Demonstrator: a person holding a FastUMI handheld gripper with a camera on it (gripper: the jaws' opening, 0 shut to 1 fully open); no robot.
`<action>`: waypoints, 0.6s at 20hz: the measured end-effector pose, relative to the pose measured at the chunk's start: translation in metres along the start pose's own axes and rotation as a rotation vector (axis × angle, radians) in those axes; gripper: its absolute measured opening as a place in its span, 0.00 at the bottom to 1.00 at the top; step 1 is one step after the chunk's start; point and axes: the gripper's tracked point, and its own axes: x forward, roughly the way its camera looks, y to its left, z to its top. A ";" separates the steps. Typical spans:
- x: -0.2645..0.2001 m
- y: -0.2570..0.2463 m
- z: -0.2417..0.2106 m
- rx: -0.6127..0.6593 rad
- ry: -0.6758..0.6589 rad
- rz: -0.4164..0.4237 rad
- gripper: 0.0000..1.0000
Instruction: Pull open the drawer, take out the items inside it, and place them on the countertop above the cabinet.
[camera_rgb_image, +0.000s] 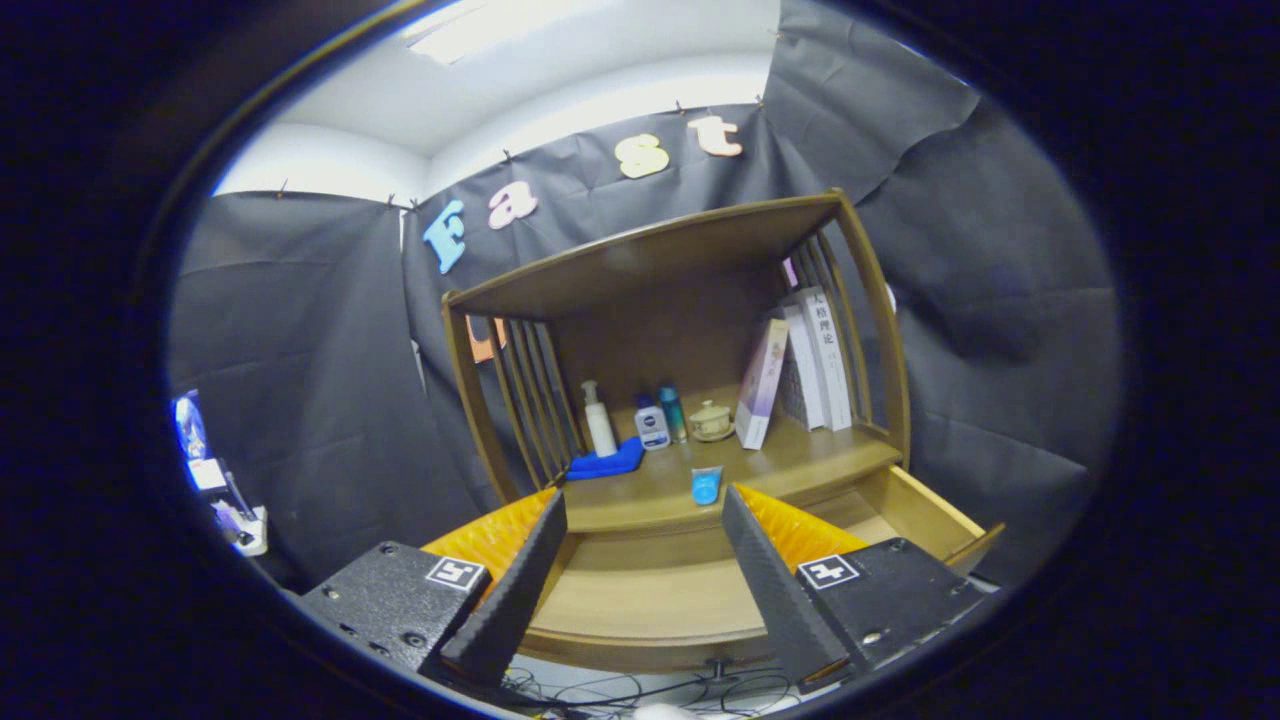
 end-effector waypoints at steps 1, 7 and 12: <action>-0.004 -0.002 -0.006 -0.038 -0.036 0.001 0.99; -0.030 -0.018 -0.081 -0.182 -0.013 -0.027 0.99; -0.042 -0.054 -0.134 -0.154 0.053 -0.085 0.99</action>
